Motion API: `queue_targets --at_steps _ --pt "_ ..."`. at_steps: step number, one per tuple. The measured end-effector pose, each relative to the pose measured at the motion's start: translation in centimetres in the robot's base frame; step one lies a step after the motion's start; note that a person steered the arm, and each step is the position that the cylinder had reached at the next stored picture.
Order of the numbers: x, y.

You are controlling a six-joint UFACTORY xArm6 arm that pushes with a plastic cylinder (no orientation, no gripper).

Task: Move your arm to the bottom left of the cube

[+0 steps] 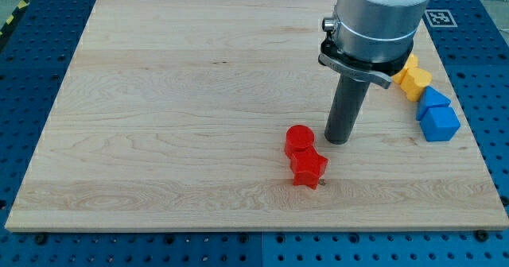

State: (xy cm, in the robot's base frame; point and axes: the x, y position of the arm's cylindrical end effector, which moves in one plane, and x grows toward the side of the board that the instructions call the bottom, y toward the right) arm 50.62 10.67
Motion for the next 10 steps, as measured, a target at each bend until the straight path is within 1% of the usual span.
queue_targets --at_steps 9,10 --pt "2.1 1.5" --pt "2.6 4.3"
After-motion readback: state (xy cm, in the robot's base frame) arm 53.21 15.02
